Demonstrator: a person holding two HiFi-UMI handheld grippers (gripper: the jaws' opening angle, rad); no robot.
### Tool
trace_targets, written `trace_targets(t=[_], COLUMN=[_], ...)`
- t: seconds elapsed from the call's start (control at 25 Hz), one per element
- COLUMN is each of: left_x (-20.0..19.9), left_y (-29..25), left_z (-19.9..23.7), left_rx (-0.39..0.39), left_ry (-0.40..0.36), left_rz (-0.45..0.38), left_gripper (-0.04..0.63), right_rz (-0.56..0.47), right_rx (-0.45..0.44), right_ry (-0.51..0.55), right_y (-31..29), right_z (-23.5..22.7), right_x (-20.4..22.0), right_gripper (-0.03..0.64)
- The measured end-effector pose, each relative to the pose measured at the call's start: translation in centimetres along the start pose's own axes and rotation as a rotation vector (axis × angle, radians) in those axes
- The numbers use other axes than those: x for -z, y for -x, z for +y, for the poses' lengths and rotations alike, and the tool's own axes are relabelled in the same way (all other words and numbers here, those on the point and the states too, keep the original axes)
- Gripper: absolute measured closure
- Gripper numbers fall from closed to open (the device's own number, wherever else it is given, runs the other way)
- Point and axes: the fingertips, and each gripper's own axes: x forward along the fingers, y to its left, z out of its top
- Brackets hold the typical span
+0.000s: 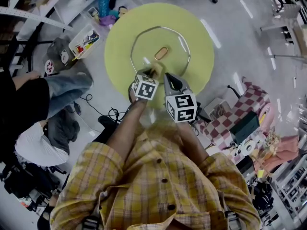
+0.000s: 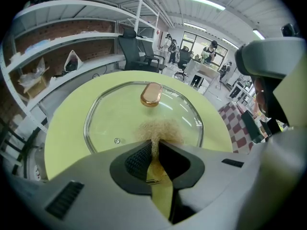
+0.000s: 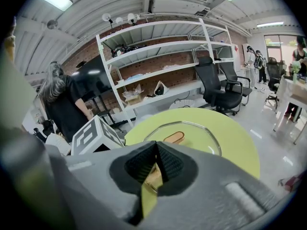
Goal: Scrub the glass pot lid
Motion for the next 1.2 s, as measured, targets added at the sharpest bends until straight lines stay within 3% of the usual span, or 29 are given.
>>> trace_targets(t=[1.2], left_x=[-1.5], left_y=[-0.3], left_z=[2.1], left_rx=[-0.042], left_ry=[0.015], left_rz=[-0.016], left_gripper=[0.548], right_rz=[0.009], right_rx=[0.004], right_ry=[-0.004], right_y=[-0.6], right_z=[-0.8], right_x=[0.1], right_gripper=[0.618])
